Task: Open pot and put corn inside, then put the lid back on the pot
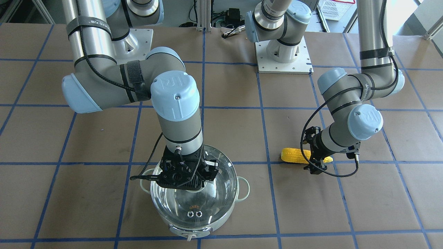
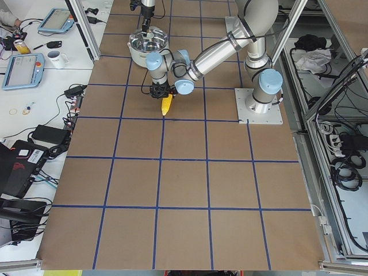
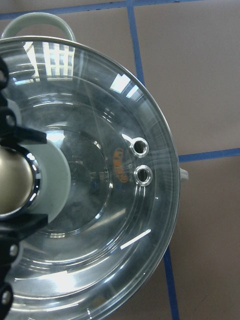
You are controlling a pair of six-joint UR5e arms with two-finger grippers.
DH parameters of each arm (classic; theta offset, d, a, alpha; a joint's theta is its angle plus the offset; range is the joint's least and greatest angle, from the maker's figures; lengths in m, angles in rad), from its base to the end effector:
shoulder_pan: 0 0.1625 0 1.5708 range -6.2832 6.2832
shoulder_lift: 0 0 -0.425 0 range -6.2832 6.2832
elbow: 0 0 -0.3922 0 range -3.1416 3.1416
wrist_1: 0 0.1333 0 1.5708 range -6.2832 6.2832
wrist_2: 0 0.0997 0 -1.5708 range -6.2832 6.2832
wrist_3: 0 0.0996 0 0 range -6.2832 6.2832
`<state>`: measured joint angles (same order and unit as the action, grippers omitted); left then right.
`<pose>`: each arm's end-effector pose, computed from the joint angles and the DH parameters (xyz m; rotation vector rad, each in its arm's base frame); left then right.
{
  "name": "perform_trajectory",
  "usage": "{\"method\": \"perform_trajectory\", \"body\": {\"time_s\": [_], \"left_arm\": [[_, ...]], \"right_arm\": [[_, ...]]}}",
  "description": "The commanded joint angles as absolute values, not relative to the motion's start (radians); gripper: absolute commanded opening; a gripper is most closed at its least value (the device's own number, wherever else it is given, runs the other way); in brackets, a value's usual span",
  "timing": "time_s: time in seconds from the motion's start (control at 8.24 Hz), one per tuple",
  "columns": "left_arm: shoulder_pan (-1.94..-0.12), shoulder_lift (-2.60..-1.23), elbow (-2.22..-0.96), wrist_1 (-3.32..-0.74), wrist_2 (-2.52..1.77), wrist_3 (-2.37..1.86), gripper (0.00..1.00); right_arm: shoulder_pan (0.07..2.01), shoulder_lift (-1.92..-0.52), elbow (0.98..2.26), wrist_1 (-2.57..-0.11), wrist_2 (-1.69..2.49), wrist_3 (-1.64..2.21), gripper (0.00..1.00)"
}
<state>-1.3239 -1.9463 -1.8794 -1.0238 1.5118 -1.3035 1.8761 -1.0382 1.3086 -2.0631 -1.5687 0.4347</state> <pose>-0.0018 -0.5625 0.1979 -2.1844 2.2204 0.2310 0.3416 -0.6398 0.3487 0.1964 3.0370 -0.3150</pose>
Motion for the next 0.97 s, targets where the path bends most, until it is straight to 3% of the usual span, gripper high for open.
{"method": "perform_trajectory", "body": {"time_s": [0.0, 0.49, 0.85], "left_arm": [[-1.324, -1.956, -1.882, -1.022, 1.513, -1.308, 1.0], [-1.324, -1.954, -1.911, -1.02, 1.52, -1.293, 0.96], [-1.324, -1.95, -1.91, -1.019, 1.52, -1.286, 0.54]], "right_arm": [[1.876, -1.046, 1.304, -2.063, -1.566, 0.437, 0.29], [1.862, -1.176, 1.307, -1.966, -1.566, 0.385, 0.26], [1.748, -1.372, 1.353, -1.737, -1.54, 0.261, 0.25]]}}
